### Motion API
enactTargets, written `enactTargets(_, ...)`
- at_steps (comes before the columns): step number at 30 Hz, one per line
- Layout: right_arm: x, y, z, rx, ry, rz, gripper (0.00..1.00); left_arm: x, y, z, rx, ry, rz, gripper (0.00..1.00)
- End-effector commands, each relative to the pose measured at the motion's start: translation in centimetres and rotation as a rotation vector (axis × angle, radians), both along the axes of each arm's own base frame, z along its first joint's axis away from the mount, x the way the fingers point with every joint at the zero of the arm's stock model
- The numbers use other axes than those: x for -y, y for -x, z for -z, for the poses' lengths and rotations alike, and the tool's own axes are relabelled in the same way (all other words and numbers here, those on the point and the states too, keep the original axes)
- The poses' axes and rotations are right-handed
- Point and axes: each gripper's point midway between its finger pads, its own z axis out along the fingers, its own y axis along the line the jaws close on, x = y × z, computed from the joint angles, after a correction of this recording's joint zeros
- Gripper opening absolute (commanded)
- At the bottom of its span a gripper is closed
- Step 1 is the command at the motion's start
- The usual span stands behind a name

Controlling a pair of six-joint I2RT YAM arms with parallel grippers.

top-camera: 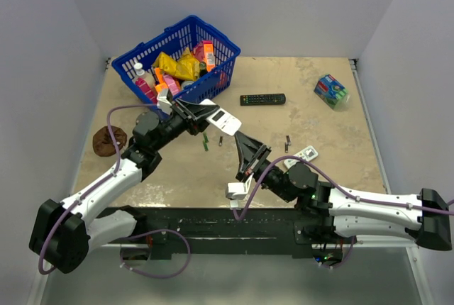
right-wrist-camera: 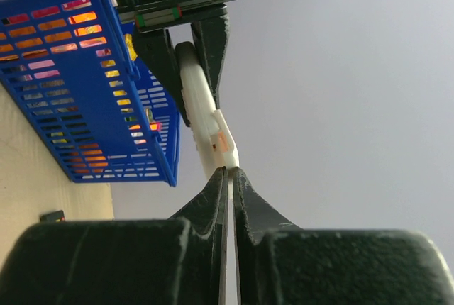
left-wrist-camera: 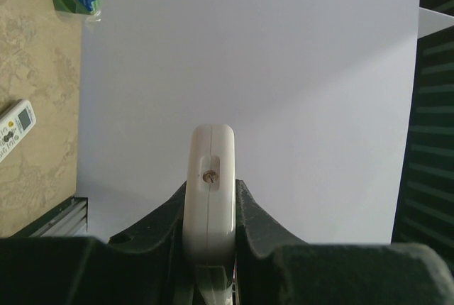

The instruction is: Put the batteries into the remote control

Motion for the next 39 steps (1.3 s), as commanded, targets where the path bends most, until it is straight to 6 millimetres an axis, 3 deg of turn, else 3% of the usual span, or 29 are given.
enactTargets(1, -0.5, -0.6, 3.0, -0.062, 0.092, 0.019, 0.06, -0.3, 2.9, -7.3, 0.177, 0.151, 0.077, 0.00)
enactTargets(10, -0.9, -1.0, 2.3, -0.072, 0.067, 0.031, 0.06, -0.3, 2.9, -7.2, 0.179, 0.146, 0.078, 0.00)
enactTargets(17, -0.9, -1.0, 1.5, -0.074, 0.041, 0.036, 0.15, -0.3, 2.9, -7.3, 0.179, 0.143, 0.076, 0.00)
enactTargets(39, -0.7, -1.2, -0.5, -0.075, -0.021, 0.044, 0.28, -0.7, 2.9, -6.2, 0.141, 0.124, 0.051, 0.00)
